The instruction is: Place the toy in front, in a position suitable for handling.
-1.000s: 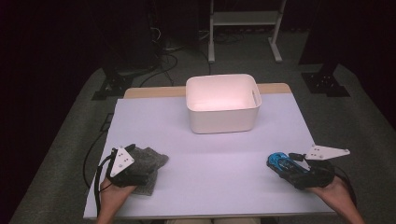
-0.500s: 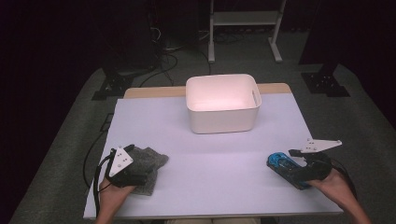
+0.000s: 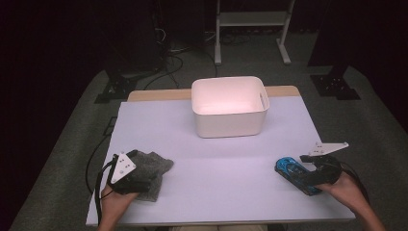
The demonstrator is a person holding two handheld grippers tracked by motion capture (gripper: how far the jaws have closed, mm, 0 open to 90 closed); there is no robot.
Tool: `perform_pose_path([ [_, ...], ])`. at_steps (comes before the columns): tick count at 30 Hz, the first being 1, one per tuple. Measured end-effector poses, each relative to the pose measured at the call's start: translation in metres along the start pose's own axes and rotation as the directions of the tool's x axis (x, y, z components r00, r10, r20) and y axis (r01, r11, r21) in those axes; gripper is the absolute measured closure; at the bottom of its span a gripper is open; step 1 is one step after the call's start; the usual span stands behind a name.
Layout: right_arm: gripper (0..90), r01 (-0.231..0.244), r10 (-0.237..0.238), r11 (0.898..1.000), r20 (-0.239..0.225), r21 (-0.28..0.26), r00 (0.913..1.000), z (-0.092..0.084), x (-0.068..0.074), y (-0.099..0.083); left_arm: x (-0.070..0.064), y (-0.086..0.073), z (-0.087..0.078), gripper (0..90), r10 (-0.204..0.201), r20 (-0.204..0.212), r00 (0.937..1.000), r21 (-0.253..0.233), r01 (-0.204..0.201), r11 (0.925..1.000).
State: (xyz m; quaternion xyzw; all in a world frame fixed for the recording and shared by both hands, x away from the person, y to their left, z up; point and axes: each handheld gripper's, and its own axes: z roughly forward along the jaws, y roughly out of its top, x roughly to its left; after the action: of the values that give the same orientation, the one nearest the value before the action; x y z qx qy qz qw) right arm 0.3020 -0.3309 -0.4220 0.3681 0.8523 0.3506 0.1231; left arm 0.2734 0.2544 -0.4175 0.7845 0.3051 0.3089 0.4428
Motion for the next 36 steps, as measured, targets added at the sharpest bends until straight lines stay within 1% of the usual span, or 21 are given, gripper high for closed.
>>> perform_pose_path([
  [2, 16.2, -0.004, 0.004, 1.0, 0.006, 0.01, 1.0, 0.001, -0.001, -0.001, 0.0, 0.0, 0.001, 1.1, -0.002, 0.002, 1.0, 0.006, 0.002, 1.0],
  [5, 16.2, -0.011, 0.011, 1.0, 0.011, 0.014, 0.9999, 0.002, -0.004, -0.003, 0.001, 0.0, 0.0, 1.1, -0.009, 0.004, 1.0, 0.0, 0.009, 1.0],
  [6, 16.2, -0.021, 0.021, 0.999, 0.01, 0.024, 0.9997, 0.003, -0.004, -0.004, 0.001, 0.0, 0.0, 1.1, -0.008, 0.003, 1.0, -0.005, 0.008, 1.0],
  [7, 16.2, -0.021, 0.021, 0.999, 0.01, 0.024, 0.9997, 0.003, -0.004, -0.004, 0.001, 0.0, 0.0, 1.1, -0.007, 0.003, 1.0, -0.006, 0.007, 1.0],
  [9, 16.1, -0.013, 0.012, 0.999, 0.01, 0.048, 0.9999, 0.007, -0.004, -0.005, 0.001, 0.0, 0.0, 1.1, -0.006, 0.004, 1.0, -0.001, 0.006, 1.0],
  [14, 16.1, -0.013, 0.013, 0.998, 0.008, 0.061, 0.9999, 0.01, -0.003, -0.008, 0.001, 0.0, 0.0, 1.1, -0.007, 0.009, 0.9999, 0.001, 0.007, 1.0],
  [16, 16.1, -0.011, 0.01, 0.997, 0.015, 0.078, 0.9998, 0.012, -0.003, -0.009, 0.0, 0.0, 0.001, 1.1, 0.0, 0.006, 1.0, 0.003, 0.0, 1.0],
  [19, 16.2, -0.006, 0.005, 0.997, 0.017, 0.077, 0.9998, 0.013, -0.003, -0.011, 0.0, 0.0, 0.001, 1.1, -0.002, 0.008, 1.0, 0.004, 0.002, 1.0],
  [20, 16.2, -0.011, 0.01, 0.997, 0.016, 0.08, 0.9998, 0.014, -0.002, -0.011, 0.0, 0.0, 0.001, 1.1, -0.003, 0.009, 1.0, 0.004, 0.002, 1.0],
  [22, 16.1, -0.003, 0.001, 0.996, 0.021, 0.093, 0.9998, 0.016, -0.002, -0.013, 0.0, 0.0, 0.001, 1.1, -0.003, 0.01, 1.0, 0.004, 0.003, 1.0],
  [27, 16.1, 0.009, -0.012, 0.995, 0.028, 0.1, 0.9995, 0.018, 0.0, -0.013, 0.0, 0.0, 0.001, 1.1, -0.002, 0.009, 1.0, 0.006, 0.002, 1.0],
  [36, 16.2, 0.006, -0.01, 0.994, 0.037, 0.109, 0.9992, 0.021, 0.0, -0.017, 0.0, 0.0, 0.0, 1.1, -0.002, 0.011, 0.9999, 0.006, 0.002, 1.0],
])
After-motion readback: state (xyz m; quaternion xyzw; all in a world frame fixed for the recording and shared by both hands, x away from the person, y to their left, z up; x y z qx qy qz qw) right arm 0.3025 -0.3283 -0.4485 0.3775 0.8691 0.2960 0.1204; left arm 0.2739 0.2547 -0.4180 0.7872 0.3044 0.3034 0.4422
